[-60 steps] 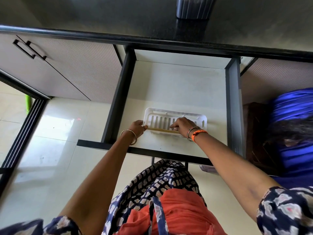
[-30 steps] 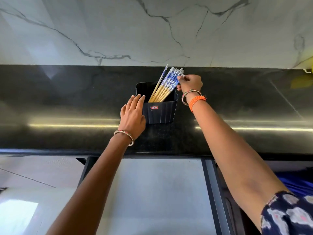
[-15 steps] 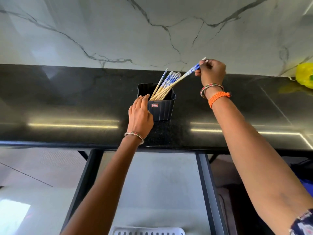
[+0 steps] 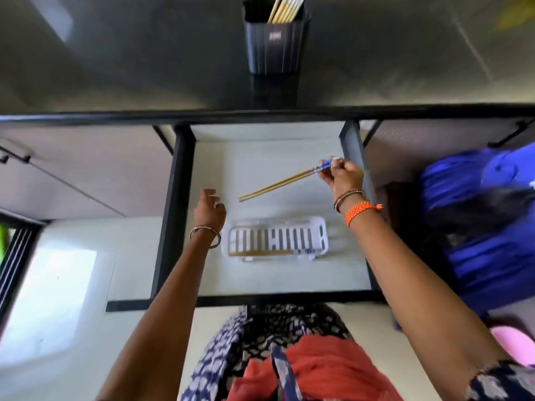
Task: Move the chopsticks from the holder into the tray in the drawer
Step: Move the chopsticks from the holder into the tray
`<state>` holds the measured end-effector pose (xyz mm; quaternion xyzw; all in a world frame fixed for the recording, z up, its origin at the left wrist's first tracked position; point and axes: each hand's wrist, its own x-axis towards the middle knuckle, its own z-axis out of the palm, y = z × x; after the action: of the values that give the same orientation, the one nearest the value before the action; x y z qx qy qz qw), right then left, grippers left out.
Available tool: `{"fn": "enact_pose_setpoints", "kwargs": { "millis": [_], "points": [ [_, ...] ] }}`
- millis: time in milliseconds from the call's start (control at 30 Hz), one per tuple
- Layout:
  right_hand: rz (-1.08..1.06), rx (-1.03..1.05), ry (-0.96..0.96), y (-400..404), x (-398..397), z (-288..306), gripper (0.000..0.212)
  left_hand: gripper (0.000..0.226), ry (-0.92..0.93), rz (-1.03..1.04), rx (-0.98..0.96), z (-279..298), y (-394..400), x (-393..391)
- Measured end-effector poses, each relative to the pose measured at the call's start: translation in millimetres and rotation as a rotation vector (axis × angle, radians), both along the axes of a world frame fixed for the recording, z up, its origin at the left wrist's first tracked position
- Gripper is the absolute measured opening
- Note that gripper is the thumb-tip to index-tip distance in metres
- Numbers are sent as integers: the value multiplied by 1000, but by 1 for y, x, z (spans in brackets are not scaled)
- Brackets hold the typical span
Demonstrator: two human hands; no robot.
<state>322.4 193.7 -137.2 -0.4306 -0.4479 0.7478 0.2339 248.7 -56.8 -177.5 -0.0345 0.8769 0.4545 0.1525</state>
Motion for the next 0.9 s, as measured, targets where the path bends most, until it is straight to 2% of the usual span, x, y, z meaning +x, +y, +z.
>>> {"fn": "enact_pose_setpoints", "kwargs": {
  "millis": [167,400,500,600,733,833,900],
  "points": [
    [-61,-123,-162,-37,35,-59,34,34,-257,-110,-64,-40,-35,24],
    [-96,-107,-252,-54,57,-84,32,38,-361,-196,-45,-62,-44,40],
    [-27,-120,-263,-60,59,-88,32,35,-404,-154,24,-67,-45,37],
    [52,-137,-282,-71,51,-88,33,12,-451,-116,65,-65,-44,37],
    [82,-145,-329,-80,49,-96,33,30,-463,-133,78,-72,-46,36],
    [36,-131,-388,-83,55,-101,35,29,-483,-122,111,-76,-47,34],
    [-21,-113,-409,-81,56,-102,36,19,-489,-110,145,-81,-49,33]
  ]
}}
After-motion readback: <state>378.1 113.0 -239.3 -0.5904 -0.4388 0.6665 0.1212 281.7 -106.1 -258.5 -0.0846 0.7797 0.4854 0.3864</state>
